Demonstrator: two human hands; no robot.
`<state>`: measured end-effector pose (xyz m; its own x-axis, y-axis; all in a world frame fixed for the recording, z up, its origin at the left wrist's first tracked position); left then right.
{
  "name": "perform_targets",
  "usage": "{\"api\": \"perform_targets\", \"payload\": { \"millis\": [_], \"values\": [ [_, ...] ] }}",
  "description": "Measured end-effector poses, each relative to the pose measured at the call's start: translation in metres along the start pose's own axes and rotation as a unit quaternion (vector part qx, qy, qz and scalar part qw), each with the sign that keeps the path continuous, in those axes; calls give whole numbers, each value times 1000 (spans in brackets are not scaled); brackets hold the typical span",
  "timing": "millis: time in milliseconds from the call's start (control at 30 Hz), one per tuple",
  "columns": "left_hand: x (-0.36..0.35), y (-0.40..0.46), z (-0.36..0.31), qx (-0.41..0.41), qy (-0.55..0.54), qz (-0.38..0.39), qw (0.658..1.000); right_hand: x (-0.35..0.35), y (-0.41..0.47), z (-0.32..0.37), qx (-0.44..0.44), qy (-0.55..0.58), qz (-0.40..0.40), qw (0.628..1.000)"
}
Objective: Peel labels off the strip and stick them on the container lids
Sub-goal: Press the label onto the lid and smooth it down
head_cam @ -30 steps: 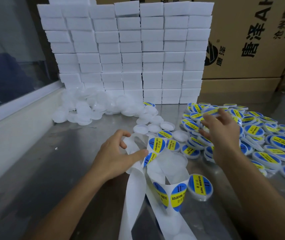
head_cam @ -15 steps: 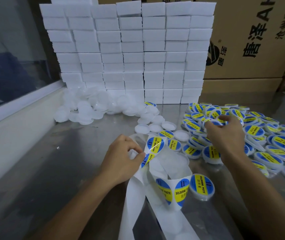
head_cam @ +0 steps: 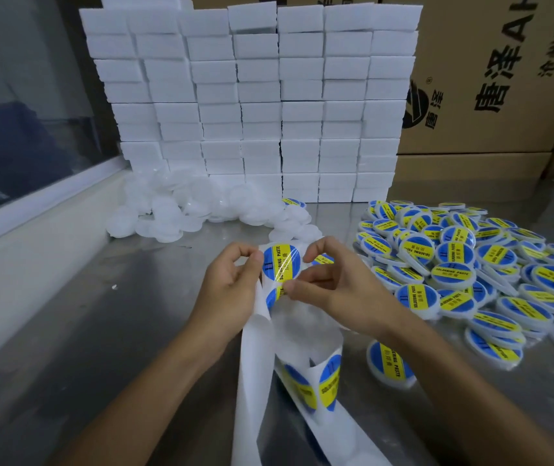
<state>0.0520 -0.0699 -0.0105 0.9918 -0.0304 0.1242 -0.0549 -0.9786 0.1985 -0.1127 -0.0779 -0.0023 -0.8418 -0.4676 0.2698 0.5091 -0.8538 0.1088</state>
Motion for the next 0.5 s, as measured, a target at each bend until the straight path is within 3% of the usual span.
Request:
{"api": "perform_targets", "payload": {
  "millis": [267,367,500],
  "values": [
    [-6,-2,-6,28,-121,90,988,11,0,3,64,84,-116,988],
    [-6,-4,-8,14,-77,124,989,20,-3,3,77,114,-173,975],
    [-13,-8,-7,1,19,168,986,25,-4,6,83,144,-175,970]
  ]
}}
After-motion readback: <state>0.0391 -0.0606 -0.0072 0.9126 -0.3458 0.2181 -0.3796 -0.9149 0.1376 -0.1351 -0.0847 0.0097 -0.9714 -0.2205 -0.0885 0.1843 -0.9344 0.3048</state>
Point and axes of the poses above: each hand's wrist, its own y-axis towards the middle knuckle, its own x-axis out of the back of the hand, z = x × y, the point moved 4 cm from there along y, towards the middle knuckle, and after that the axes turned 13 degrees about z, right-handed, at the moved point
